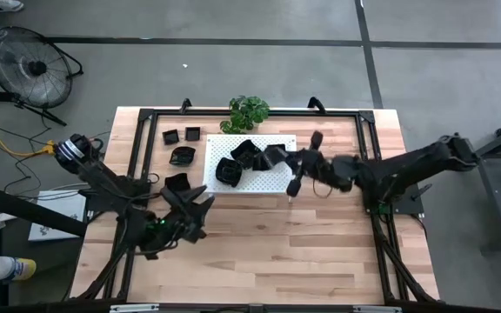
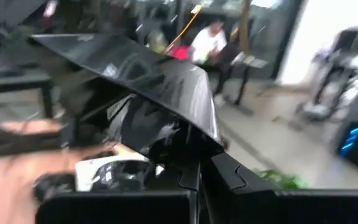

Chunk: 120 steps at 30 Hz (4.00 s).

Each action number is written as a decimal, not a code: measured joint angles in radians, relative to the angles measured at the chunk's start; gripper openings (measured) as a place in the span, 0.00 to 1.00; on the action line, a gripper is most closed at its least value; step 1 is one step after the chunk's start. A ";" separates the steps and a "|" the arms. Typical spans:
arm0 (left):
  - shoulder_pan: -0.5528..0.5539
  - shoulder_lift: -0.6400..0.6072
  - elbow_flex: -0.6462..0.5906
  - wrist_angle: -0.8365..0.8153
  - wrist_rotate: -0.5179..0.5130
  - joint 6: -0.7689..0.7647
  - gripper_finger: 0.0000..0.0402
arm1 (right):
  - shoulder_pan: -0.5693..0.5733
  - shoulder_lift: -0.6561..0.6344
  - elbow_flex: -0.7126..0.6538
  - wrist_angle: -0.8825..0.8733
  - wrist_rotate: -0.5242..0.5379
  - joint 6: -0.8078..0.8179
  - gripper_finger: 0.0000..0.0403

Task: Pick & Place Mini shaped plates
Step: Stack the distorted square plate on top of the distorted square plates on the shelf

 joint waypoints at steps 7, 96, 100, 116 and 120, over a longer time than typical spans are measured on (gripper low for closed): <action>-0.028 0.001 0.000 -0.001 -0.002 -0.021 0.55 | -0.171 0.038 0.305 -0.505 -0.326 0.105 0.00; -0.025 0.002 -0.001 -0.237 -0.002 -0.506 0.55 | -0.626 0.881 1.344 -1.657 -1.274 0.736 0.00; -0.025 0.002 -0.001 -0.233 -0.002 -0.522 0.55 | -0.635 0.883 1.344 -1.674 -1.273 0.744 0.00; -0.024 0.000 -0.001 -0.234 -0.001 -0.581 0.55 | -0.612 0.885 1.344 -1.662 -1.301 0.795 0.01; -0.024 0.000 -0.001 -0.234 -0.001 -0.581 0.55 | -0.609 0.885 1.344 -1.661 -1.320 0.788 0.03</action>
